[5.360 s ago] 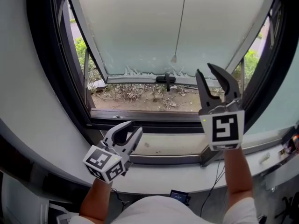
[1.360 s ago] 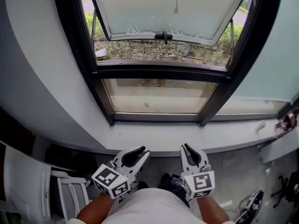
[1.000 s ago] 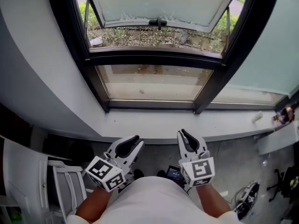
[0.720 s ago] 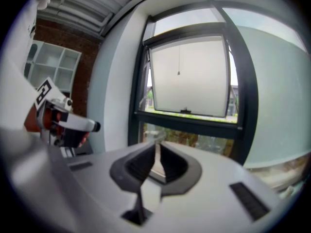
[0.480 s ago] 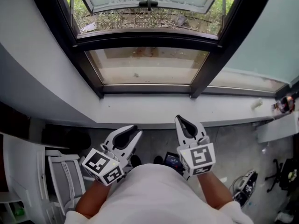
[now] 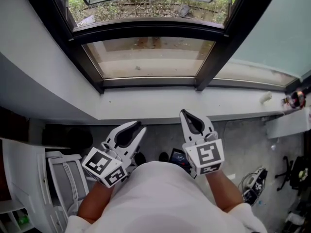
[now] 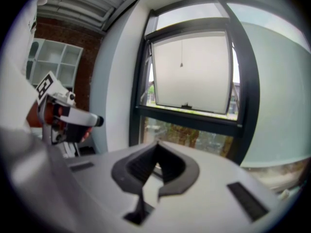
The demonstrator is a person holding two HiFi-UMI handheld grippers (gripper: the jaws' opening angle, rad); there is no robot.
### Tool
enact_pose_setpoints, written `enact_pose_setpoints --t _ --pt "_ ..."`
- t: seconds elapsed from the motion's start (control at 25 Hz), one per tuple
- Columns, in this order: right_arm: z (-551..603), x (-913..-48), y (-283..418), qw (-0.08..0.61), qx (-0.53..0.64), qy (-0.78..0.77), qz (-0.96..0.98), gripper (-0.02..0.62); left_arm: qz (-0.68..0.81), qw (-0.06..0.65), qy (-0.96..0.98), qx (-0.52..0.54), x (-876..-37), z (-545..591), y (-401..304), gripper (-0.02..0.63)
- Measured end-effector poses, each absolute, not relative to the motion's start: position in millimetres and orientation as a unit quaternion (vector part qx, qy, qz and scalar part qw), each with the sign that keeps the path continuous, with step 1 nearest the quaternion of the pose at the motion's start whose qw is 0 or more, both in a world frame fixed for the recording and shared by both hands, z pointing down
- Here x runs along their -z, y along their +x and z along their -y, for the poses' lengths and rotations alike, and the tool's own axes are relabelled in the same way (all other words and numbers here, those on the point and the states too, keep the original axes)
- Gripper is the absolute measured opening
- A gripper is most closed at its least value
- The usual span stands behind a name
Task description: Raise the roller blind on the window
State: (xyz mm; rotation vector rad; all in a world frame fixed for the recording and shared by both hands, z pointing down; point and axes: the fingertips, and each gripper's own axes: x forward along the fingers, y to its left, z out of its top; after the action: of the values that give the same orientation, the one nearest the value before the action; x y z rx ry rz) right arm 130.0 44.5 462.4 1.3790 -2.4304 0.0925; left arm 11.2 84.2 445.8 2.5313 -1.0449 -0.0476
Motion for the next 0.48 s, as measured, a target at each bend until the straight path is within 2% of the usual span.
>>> enact_pose_setpoints --t 0.48 --pt "-50.8 -464.1 131.3 0.175 -0.034 0.491 0.853 0.021 0.368 0.199 0.908 0.017 -446.2 -89.1 14.4 0.098"
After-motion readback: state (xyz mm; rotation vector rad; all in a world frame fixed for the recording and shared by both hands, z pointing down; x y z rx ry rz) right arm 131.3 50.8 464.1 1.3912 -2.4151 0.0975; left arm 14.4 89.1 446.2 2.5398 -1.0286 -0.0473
